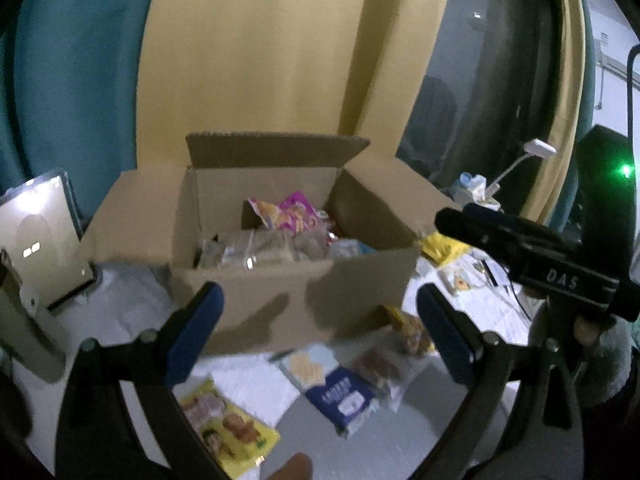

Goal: Organize snacks
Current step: 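Grasp the blue cracker box with the left tool while the right tool grasps the orange fries bag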

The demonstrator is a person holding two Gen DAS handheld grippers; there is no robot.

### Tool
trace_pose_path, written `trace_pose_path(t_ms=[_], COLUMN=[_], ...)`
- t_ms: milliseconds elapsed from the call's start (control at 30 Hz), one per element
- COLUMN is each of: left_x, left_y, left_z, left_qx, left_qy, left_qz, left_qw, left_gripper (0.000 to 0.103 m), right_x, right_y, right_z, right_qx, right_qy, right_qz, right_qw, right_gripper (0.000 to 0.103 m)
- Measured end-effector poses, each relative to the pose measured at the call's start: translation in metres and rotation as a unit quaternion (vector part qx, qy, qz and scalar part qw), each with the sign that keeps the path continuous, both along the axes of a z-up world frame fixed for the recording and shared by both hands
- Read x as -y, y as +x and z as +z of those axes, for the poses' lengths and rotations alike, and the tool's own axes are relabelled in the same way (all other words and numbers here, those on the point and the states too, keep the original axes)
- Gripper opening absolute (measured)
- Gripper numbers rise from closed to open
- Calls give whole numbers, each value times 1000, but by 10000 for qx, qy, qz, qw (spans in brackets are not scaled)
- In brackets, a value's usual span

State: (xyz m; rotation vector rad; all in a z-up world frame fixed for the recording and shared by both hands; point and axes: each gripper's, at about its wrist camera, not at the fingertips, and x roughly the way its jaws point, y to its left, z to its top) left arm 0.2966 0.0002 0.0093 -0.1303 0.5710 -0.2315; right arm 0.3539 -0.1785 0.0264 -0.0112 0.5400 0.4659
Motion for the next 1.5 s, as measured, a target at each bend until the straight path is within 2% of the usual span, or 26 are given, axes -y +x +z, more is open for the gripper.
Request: trace_pose_path(t_ms=[133, 333, 667, 867, 967, 1067, 1100, 1233, 1367, 1500], left_x=[8, 22, 43, 51, 49, 49, 48, 50, 49, 59], left_y=[-11, -11, 18, 38, 44, 54, 57, 63, 72, 79], left_z=[-15, -52, -106, -130, -131, -137, -141, -143, -146, -147], left_qx=[-177, -700, -1541, -1946, -2030, -2258, -2380, -2421, -2592, -2601], left_qy=[-21, -48, 145, 416, 535, 731, 687, 682, 519, 770], left_qz=[7, 73, 189, 268, 388, 444, 413, 319, 335, 335], left_qw=[9998, 9975, 9878, 9796, 9769, 9704, 9679, 9673, 9638, 9619], left_gripper=[98, 98, 98, 98, 98, 98, 98, 98, 99, 99], right_x=[6, 21, 55, 57, 51, 45, 42, 41, 42, 41], right_y=[-15, -21, 1, 17, 23, 28, 30, 33, 36, 39], right_z=[-9, -38, -112, -137, -145, -152, -155, -157, -159, -161], right_qx=[-51, -261, -967, -1308, -1371, -1394, -1403, -1427, -1542, -1615], right_qy=[-81, -203, -597, -771, -885, -1002, -1019, -990, -936, -901], right_qz=[-3, -30, -19, 346, 571, 745, 803, 905, 947, 944], right_qw=[10000, 9994, 9935, 9878, 9849, 9823, 9816, 9806, 9790, 9782], right_gripper=[75, 75, 75, 75, 76, 84, 85, 85, 85, 85])
